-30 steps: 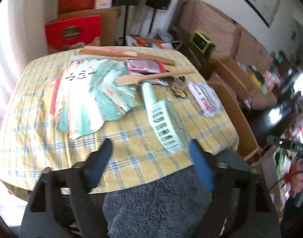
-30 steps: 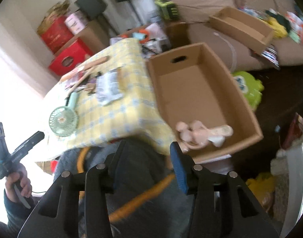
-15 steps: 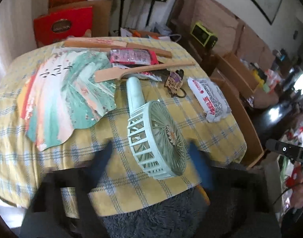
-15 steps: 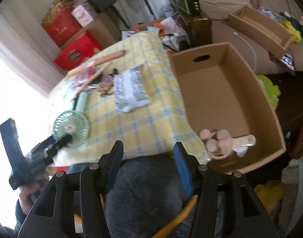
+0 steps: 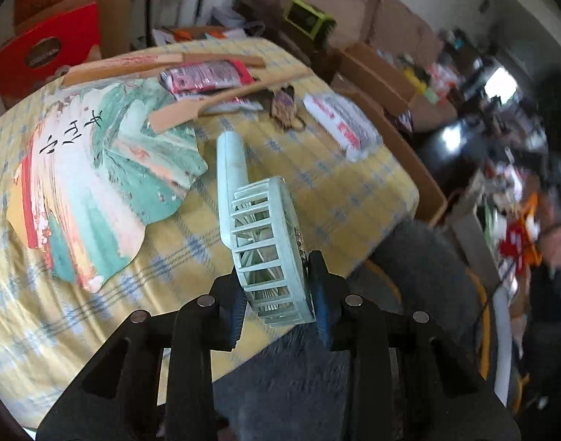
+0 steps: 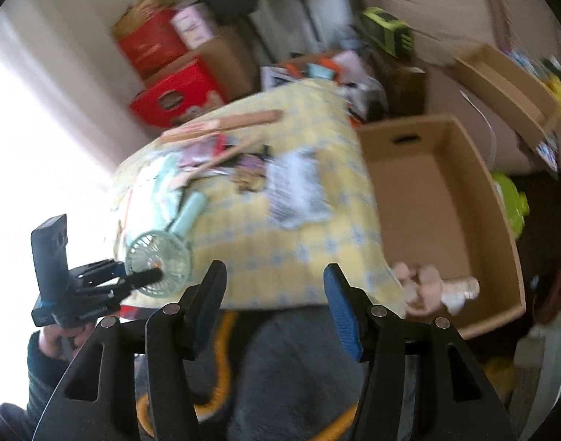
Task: Organize objects
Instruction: 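Lift the green fan with the left gripper while the right gripper grasps its handle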
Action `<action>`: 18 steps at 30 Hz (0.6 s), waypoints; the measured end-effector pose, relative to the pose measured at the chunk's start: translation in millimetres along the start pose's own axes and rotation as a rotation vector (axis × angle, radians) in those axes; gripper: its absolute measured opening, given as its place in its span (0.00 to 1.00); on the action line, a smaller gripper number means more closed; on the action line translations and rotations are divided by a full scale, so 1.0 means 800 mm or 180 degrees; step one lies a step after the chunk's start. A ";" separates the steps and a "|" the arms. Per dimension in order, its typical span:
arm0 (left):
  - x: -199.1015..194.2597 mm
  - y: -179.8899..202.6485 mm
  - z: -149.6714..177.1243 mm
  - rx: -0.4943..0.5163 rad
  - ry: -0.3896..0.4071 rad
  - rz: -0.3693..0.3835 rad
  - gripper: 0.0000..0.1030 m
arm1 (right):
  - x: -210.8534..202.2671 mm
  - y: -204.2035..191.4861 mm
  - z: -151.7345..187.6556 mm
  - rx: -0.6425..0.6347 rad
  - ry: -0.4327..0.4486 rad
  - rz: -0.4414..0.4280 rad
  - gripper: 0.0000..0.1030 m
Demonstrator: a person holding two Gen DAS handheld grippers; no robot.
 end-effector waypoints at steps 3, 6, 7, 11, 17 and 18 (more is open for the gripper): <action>-0.007 -0.006 0.005 0.0002 -0.0137 -0.0057 0.30 | 0.006 -0.041 -0.026 -0.0572 0.0121 0.0450 0.55; -0.014 -0.014 0.014 -0.0041 -0.0110 -0.0202 0.34 | 0.021 -0.091 -0.047 -0.0939 0.0114 0.0337 0.55; -0.017 -0.016 0.018 -0.0074 -0.0066 -0.0253 0.35 | 0.031 -0.100 -0.051 -0.0952 0.0045 0.0259 0.55; -0.017 -0.021 0.029 -0.0098 -0.0014 -0.0229 0.39 | 0.101 -0.140 -0.058 -0.1128 -0.0342 -0.0028 0.48; -0.021 -0.027 0.037 -0.0145 -0.0010 -0.0139 0.39 | 0.205 -0.173 -0.068 -0.1598 -0.0848 -0.0087 0.28; -0.022 -0.027 0.037 -0.0158 -0.0002 -0.0135 0.39 | 0.220 -0.171 -0.067 -0.1606 -0.0965 -0.0017 0.28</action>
Point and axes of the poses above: each gripper's, at about its wrist camera, not at the fingertips, and x roughly the way its jaws point, y to its right, z to its underside, the point moved 8 cm from there along x, roughly the way its jaws point, and after that the axes turned 4 degrees about z, right-handed, at the moved point
